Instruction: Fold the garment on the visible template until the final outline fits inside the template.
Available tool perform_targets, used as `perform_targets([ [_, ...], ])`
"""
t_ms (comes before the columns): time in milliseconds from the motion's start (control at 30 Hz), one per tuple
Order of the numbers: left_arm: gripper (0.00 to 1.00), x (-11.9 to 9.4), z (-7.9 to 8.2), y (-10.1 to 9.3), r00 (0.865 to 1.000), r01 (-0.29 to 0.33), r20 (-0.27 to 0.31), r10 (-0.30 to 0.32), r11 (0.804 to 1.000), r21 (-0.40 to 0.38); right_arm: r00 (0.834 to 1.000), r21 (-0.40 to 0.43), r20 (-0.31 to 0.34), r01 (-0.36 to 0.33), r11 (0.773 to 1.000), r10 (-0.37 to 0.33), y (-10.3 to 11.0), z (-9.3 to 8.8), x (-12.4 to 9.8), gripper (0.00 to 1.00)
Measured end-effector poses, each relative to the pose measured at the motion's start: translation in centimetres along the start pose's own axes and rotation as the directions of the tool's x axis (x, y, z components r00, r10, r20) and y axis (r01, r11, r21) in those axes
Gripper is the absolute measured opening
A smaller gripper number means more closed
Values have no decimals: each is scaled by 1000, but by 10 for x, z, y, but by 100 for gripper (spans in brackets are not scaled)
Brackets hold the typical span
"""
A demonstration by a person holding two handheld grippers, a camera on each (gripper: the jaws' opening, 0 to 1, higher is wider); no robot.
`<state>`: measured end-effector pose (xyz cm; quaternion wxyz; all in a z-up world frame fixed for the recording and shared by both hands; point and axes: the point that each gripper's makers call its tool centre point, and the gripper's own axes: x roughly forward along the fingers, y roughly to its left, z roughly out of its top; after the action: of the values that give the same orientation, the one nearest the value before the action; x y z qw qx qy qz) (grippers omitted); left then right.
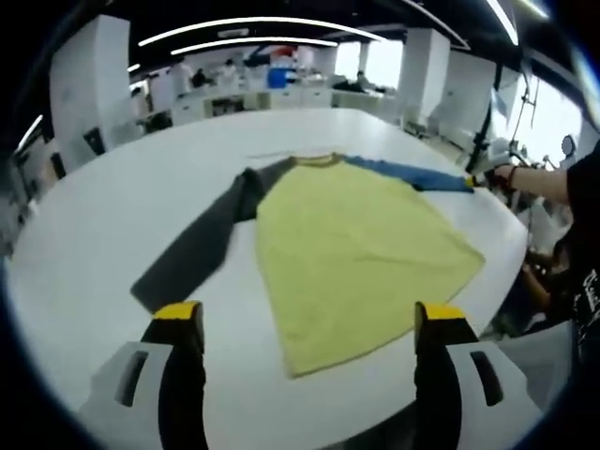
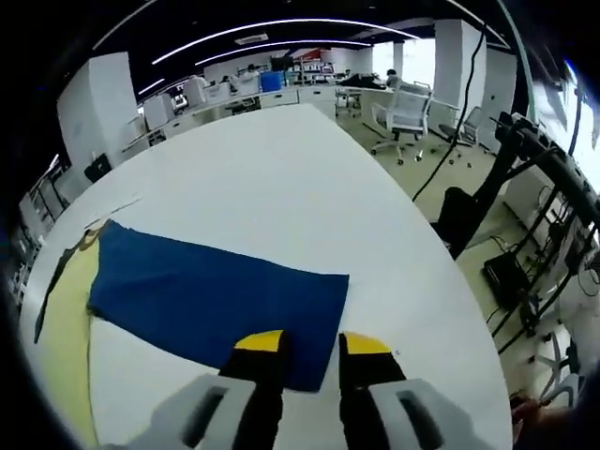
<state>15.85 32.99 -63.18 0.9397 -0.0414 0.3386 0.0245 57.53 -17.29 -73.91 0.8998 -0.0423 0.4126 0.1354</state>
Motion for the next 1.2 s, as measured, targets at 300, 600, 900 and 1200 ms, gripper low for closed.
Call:
perform_targets([
  [300,87,-2,-1,0,1000,-5,-5,5,1000,-1,1000,-40,0,-14,999,14,4,2,1,2],
  [600,87,-3,1,1,1000,-13,-2,13,1000,-6,1000,-45,-17,-19,999,18,9,3,0,0],
  [900,88,-4,4,1,1000,-16,3,16,1000,-5,999,-92,-34,-1,996,-2,19,8,-8,0],
  [1200,91,-5,7,-2,1000,-6,6,6,1000,7,999,-122,-25,-40,992,37,41,25,-21,0],
])
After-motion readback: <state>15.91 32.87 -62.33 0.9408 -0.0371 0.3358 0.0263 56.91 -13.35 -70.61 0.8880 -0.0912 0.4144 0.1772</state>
